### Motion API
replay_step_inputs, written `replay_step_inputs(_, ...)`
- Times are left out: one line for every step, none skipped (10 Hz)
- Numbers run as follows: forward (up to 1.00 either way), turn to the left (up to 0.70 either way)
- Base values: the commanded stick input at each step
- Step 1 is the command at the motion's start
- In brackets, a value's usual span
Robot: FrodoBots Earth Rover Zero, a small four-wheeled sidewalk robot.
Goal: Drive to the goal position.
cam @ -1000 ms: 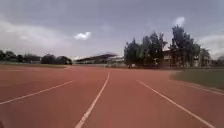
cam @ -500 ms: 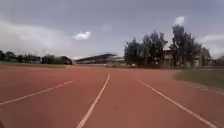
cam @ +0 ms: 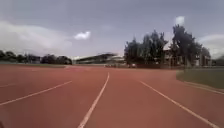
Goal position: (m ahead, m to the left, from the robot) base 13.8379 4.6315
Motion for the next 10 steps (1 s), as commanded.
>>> replay_step_inputs(0.45,0.00)
replay_step_inputs(0.45,0.00)
replay_step_inputs(0.45,0.00)
replay_step_inputs(0.45,0.00)
replay_step_inputs(0.45,0.00)
replay_step_inputs(0.45,0.00)
replay_step_inputs(0.45,0.00)
replay_step_inputs(0.45,0.00)
replay_step_inputs(0.45,0.00)
replay_step_inputs(0.45,0.00)
